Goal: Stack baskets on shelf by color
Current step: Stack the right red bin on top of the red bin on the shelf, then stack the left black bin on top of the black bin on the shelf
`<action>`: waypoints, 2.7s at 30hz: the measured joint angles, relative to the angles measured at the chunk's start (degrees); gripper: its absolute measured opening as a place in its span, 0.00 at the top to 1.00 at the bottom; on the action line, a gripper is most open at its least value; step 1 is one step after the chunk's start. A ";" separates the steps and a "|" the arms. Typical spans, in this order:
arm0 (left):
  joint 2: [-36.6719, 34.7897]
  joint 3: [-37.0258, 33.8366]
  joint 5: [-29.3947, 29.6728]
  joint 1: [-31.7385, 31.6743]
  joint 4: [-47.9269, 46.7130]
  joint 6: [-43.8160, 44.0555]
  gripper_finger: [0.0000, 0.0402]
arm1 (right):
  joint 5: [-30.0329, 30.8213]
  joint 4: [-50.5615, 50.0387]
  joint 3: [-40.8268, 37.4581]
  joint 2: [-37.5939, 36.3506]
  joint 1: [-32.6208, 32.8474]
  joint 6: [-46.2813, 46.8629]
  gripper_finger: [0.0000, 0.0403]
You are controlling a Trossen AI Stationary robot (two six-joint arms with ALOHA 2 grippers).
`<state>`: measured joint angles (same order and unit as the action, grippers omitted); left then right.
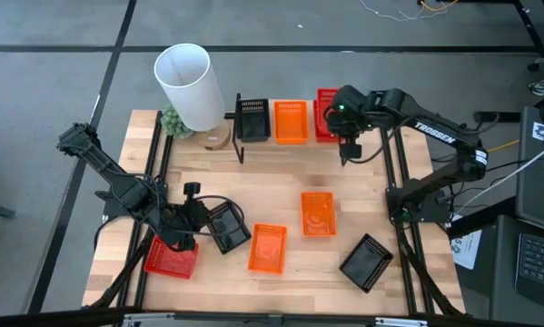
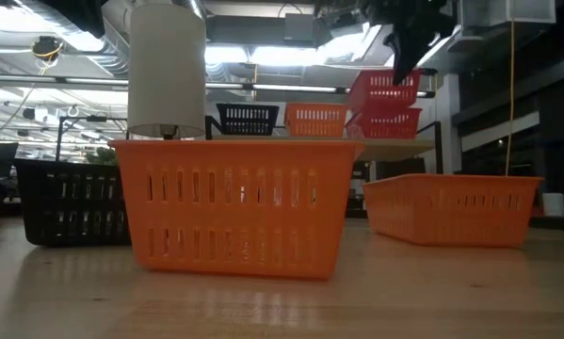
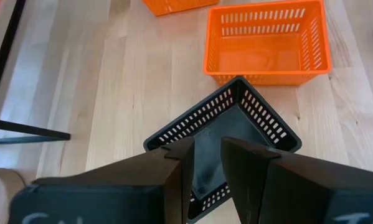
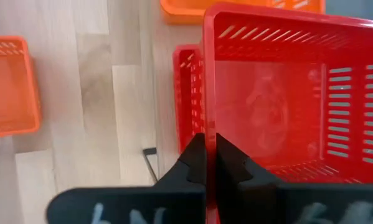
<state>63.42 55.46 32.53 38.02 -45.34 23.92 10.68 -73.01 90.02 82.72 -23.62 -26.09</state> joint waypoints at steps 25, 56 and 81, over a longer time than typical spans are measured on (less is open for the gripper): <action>0.00 0.00 0.00 0.00 0.00 0.04 0.82 | 3.16 3.95 -3.19 0.00 0.00 4.60 0.86; 0.00 0.00 0.00 0.00 0.00 0.11 0.82 | -8.27 -12.70 -3.13 0.00 8.29 31.44 0.67; 8.33 0.00 -2.34 -0.02 14.15 8.61 0.82 | -2.46 -14.47 -3.13 0.00 43.12 80.65 0.67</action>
<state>71.74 55.46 30.20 38.00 -31.19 32.53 8.22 -87.48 86.89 82.72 19.51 54.56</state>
